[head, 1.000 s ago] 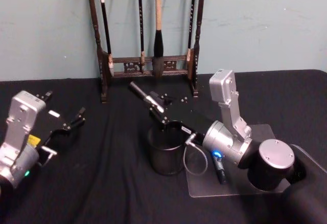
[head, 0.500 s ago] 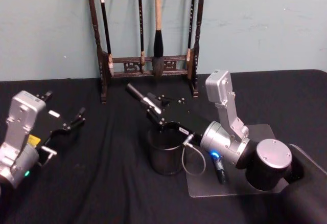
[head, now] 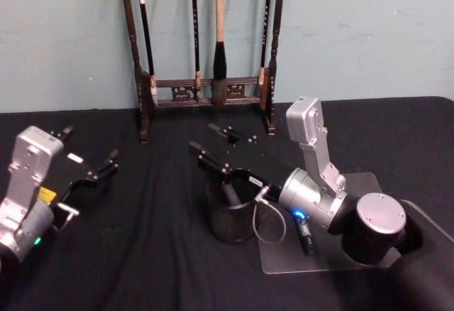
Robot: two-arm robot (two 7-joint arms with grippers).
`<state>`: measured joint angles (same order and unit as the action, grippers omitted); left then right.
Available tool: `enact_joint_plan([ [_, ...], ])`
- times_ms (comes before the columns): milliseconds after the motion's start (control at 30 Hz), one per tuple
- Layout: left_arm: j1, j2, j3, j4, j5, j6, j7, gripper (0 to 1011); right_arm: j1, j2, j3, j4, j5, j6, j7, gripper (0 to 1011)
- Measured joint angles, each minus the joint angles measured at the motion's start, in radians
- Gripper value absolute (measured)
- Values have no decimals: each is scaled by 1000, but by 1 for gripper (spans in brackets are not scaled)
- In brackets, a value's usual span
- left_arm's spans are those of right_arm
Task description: Pick up the water-based marker from the table and place it into the pen holder.
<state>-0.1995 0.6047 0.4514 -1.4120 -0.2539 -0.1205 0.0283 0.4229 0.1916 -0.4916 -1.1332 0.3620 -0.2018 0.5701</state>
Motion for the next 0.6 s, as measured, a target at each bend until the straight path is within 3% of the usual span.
enact_joint_plan([
  [433, 0, 0, 0, 0, 0, 0, 0, 1009, -1, 0, 0, -1, 1, 0, -1, 913],
  [600, 0, 0, 0, 0, 0, 0, 0, 1009, -1, 0, 0, -1, 1, 0, -1, 1002],
])
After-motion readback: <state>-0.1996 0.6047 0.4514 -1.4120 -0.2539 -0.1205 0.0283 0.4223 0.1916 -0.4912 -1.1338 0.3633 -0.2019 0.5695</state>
